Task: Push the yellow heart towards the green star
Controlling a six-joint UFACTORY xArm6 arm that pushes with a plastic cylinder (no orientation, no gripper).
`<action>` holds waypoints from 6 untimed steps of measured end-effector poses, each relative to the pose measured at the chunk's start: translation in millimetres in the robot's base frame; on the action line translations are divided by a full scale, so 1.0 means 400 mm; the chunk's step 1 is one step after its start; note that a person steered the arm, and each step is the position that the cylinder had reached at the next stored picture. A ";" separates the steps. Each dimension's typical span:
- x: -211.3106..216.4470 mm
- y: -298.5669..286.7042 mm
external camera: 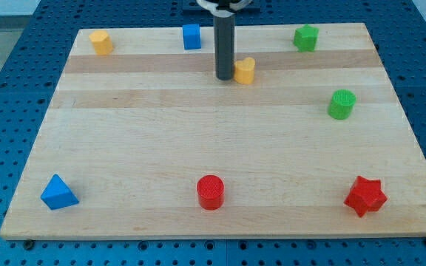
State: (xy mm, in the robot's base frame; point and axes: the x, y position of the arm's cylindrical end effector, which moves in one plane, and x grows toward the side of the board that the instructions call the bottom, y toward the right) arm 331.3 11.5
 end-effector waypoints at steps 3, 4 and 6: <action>0.029 0.026; 0.028 0.027; 0.028 0.163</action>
State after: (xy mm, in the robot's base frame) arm 342.4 76.6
